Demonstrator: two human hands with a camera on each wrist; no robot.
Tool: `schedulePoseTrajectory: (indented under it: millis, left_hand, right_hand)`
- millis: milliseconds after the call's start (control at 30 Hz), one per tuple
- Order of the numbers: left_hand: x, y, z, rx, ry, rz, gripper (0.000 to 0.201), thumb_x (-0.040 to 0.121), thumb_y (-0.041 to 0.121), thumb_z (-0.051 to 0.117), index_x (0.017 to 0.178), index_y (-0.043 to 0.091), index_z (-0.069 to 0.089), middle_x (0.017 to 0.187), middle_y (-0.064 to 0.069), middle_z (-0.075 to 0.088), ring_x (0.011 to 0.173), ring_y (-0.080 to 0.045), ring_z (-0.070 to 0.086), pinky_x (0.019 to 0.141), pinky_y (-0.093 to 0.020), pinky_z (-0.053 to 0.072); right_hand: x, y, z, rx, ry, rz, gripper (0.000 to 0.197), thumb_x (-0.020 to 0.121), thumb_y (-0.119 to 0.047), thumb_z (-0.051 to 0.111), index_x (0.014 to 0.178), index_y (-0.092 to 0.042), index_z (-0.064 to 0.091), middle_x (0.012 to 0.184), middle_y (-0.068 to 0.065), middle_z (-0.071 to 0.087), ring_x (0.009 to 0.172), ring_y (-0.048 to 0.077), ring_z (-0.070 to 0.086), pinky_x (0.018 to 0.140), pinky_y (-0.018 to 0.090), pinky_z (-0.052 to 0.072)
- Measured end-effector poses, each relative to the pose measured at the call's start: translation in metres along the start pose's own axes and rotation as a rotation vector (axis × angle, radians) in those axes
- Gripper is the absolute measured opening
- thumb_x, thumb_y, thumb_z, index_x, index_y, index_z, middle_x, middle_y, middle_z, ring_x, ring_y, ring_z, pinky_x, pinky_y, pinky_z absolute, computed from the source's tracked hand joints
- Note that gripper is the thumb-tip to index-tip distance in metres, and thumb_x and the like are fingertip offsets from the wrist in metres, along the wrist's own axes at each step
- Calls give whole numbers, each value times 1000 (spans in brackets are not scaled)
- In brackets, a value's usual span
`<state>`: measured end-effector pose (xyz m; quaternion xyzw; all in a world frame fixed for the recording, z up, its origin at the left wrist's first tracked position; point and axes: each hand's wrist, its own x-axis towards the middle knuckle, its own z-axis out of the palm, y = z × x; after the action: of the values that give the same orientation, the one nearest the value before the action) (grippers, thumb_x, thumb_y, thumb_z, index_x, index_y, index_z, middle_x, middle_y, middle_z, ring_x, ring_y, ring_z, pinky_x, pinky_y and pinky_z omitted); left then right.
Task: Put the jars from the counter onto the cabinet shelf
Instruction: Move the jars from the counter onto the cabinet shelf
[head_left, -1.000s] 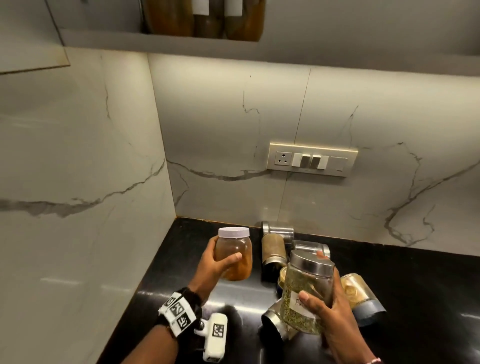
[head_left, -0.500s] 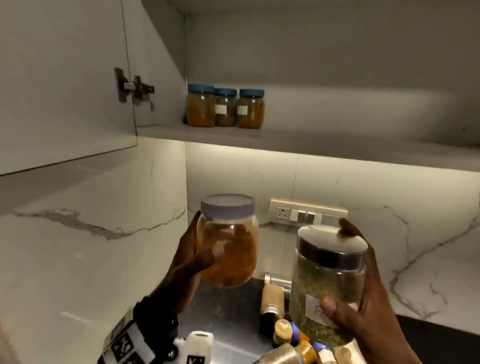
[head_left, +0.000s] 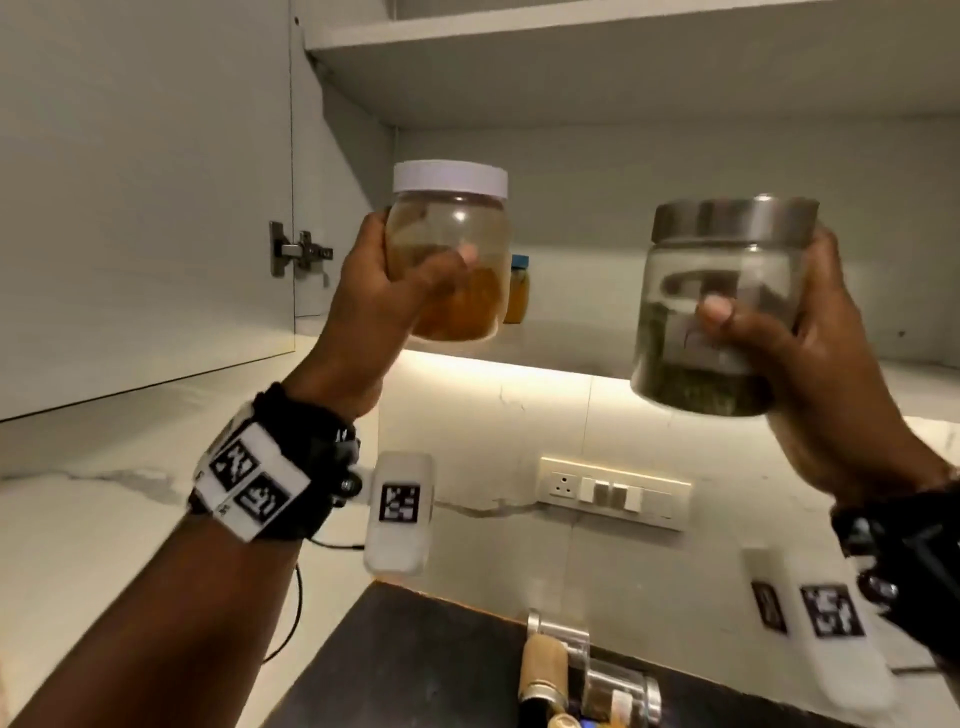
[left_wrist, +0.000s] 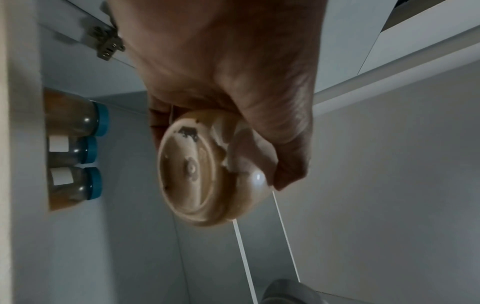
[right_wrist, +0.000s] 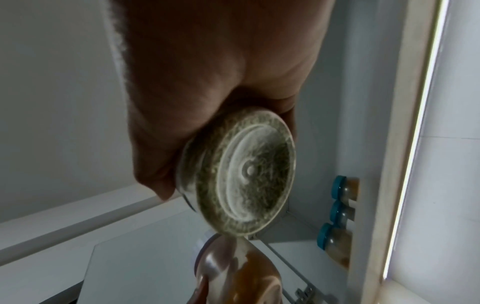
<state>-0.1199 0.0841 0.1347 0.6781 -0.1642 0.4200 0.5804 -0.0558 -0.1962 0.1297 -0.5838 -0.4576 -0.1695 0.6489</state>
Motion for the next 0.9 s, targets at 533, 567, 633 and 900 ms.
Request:
schedulePoseTrajectory:
  millis: [533,567,633,900]
  left_hand:
    - [131,-52,-12,75,75,-317,74,79,25,80,140,19,38,124,-3,59,106,-22,65,67,-33,59]
    - [137,-56,-12,80,68,-349,74,78,23,81,139,18,40,124,-5,60,105,-23,66,63,-32,60]
    - [148,-63,-10,80,38,-423,76,75,20,83,139,15,42,125,-10,61,104,-29,67,57,-35,60]
    - [177,-88,0,248,-93,-629,88,62,13,91,133,18,39,120,-13,62,101,-37,69,84,-61,56]
  right_hand:
    - [149,39,-16,-30,196,325,83,81,-25,81,145,-25,28,125,2,59,101,21,72,71,40,63]
    - [154,46,-15,-38,209,359,83,80,-24,82,146,-21,32,127,5,61,99,22,72,66,37,63]
    - [163,57,-12,-47,213,413,73,80,-20,81,142,-11,44,127,11,64,91,23,73,55,31,60]
    - [199,111,3,-184,167,584,65,71,-11,87,129,-5,59,118,20,71,85,29,74,71,40,62]
